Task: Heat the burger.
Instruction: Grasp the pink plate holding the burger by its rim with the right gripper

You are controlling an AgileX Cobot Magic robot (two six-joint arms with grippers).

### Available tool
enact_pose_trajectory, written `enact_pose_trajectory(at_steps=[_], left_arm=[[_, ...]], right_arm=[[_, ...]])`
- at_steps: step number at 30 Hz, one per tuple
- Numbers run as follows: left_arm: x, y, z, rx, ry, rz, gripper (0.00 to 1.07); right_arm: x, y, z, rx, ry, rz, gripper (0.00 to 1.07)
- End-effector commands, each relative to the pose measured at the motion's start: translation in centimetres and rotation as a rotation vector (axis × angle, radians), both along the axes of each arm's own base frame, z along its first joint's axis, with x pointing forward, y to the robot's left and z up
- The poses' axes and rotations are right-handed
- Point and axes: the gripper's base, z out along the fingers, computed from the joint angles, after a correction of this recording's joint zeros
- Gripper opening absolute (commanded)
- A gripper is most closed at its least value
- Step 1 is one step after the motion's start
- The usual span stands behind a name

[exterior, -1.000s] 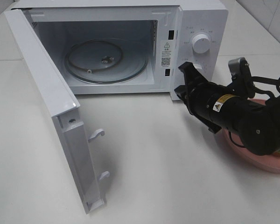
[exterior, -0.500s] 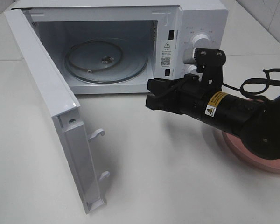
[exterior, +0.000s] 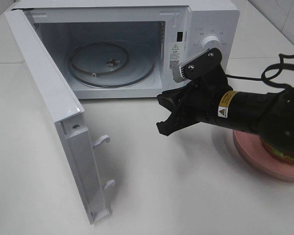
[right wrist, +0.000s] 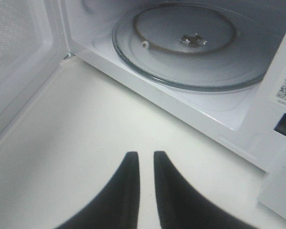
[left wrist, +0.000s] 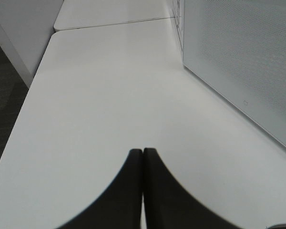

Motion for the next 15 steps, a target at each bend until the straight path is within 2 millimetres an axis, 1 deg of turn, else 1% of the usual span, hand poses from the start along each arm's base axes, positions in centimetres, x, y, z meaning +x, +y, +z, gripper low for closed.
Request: enact_pose_trajectory(at_steps=[1,2,5,6,15], left_arm=[[-0.2,0.0,0.0,-0.007,-0.031,0.001,0.0],[-0.2,0.0,0.0,-0.007,-0.031,0.001,0.0],[-0.2,0.0,0.0,-0.007,-0.031,0.001,0.0],[-0.2,0.0,0.0,-0.007,-0.031,0.001,0.0],[-0.2,0.0,0.0,-0.007,-0.031,0.001,0.0]], right_arm=[[0.3,-0.2,0.9,-0.027,0.016,-0.021,0.14],[0.6,-0.5,1.8,-0.077,0.058,-0.062,0.14],[0.7,-0.7,2.3,-0.105,0.084,-0.088,0.14],[0.8,-1.0,2.8,-0.141,0.11,-0.114,0.14],[1.8,-1.7,4.4,-0.29,0.219,-0.211,0.15]])
